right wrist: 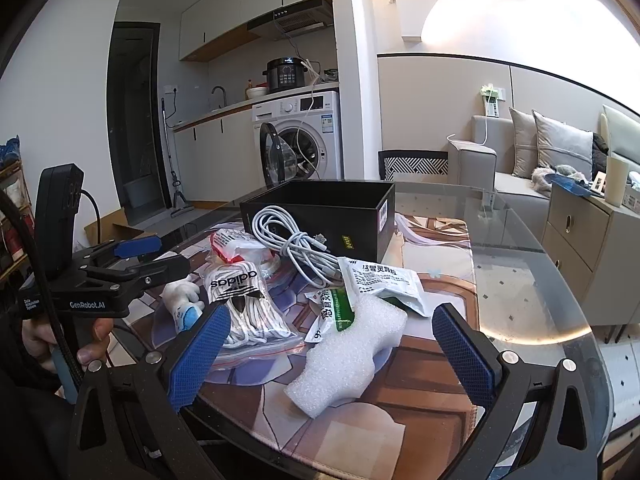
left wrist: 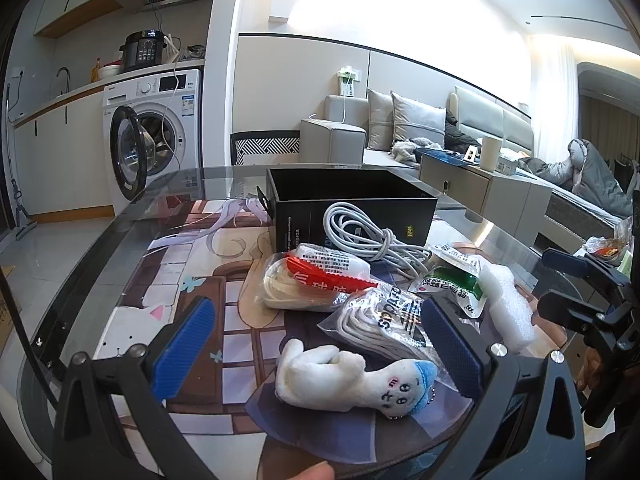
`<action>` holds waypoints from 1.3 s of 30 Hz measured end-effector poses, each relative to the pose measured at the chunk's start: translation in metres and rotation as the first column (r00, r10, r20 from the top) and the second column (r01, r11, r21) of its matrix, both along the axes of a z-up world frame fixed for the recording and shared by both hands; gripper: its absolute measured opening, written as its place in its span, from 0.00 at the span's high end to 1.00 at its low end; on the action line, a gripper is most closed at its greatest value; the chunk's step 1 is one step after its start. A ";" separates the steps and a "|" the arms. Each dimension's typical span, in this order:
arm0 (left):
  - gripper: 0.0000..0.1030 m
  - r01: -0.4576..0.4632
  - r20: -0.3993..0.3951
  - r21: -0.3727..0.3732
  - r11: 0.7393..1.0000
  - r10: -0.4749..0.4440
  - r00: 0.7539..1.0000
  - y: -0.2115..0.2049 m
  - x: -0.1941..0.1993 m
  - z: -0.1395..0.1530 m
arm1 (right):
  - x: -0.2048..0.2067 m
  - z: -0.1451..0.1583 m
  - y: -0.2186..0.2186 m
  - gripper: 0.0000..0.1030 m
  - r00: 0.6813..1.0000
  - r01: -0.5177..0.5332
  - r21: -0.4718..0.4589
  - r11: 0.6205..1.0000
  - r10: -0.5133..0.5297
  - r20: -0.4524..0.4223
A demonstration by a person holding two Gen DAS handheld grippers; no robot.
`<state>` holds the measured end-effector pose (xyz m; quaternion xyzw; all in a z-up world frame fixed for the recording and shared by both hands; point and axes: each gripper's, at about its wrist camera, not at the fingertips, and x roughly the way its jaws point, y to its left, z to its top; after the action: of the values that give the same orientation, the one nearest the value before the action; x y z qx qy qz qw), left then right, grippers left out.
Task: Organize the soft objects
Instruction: 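Move right tool toward the white foam piece while left tool approaches the white plush doll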
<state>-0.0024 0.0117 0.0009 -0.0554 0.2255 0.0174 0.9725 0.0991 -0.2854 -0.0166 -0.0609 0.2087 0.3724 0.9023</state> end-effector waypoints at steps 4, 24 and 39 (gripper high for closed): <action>0.00 0.001 0.003 0.018 1.000 -0.002 1.000 -0.002 0.000 0.000 | 0.002 -0.002 0.000 0.00 1.000 0.002 -0.004 1.000 -0.002 -0.007; 0.00 0.006 0.036 0.029 1.000 -0.007 0.999 0.003 -0.001 0.001 | 0.010 -0.012 0.006 0.00 0.998 0.051 -0.053 0.997 -0.053 -0.045; 0.00 0.120 -0.022 0.047 0.992 -0.119 0.993 -0.009 -0.004 -0.002 | 0.019 -0.020 0.013 0.00 0.991 0.094 -0.109 0.990 -0.103 -0.086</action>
<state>-0.0061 0.0023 -0.0015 -0.0181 0.2373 -0.0352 0.9706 0.1177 -0.2725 -0.0365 -0.0806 0.2719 0.3184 0.9046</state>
